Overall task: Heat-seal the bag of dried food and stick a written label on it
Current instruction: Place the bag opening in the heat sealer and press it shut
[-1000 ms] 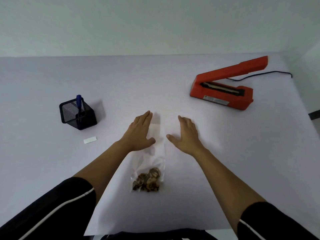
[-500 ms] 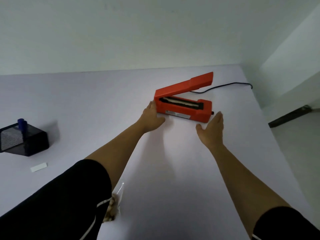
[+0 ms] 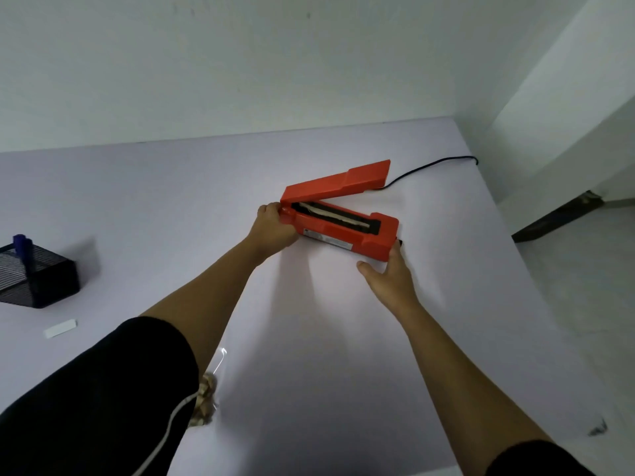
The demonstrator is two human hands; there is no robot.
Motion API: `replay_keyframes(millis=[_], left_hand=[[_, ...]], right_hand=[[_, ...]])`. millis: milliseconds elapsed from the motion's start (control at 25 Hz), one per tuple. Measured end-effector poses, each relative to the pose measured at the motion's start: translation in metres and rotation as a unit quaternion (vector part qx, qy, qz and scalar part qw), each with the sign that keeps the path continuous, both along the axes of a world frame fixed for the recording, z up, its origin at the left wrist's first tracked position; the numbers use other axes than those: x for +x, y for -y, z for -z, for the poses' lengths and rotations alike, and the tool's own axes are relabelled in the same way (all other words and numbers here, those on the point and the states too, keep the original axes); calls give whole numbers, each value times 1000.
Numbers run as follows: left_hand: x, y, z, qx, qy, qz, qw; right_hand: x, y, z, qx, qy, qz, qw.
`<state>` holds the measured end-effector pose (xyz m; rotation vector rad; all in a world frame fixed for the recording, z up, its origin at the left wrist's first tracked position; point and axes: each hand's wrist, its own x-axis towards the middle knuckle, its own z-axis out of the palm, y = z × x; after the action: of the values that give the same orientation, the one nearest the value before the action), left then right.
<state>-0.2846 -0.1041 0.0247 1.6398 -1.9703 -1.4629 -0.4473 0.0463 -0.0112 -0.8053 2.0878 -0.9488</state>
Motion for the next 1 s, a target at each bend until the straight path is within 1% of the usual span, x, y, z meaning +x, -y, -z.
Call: replay_keyframes(millis=[120,240,320,360,440,520,600,640,760,880,1000], left_hand=[[14,-23,-1,-1,-19,6,1000],[25,-41,9,-1,-20,11,1000],[29,-47,16,-27,-17,4,999],[30,-49,18,-50,-2,9,999],[26,-49,17,-124,62,60,989],[16,-50,13,-206,138,118,962],[7,-49,12,-247,190,136,941],[5,-47,12,-244,194,128,942],[12,-40,10,-241,148,91,955],[20,-35,9,-251,136,104,953],[25,-32,9,-185,95,84,974]], right_hand=[[16,-27,0,5,14,11,1000],[28,-51,-3,16,12,13,1000],[33,-60,-3,25,6,13,1000],[34,-64,-4,30,4,12,999],[35,-67,-4,48,-1,1,999],[34,-69,-4,73,-10,-17,997],[32,-70,-5,83,-18,-37,996],[30,-70,-5,86,-20,-47,995],[27,-71,-4,90,-21,-61,994],[29,-73,-3,93,-27,-66,993],[31,-73,-2,91,-18,-53,994]])
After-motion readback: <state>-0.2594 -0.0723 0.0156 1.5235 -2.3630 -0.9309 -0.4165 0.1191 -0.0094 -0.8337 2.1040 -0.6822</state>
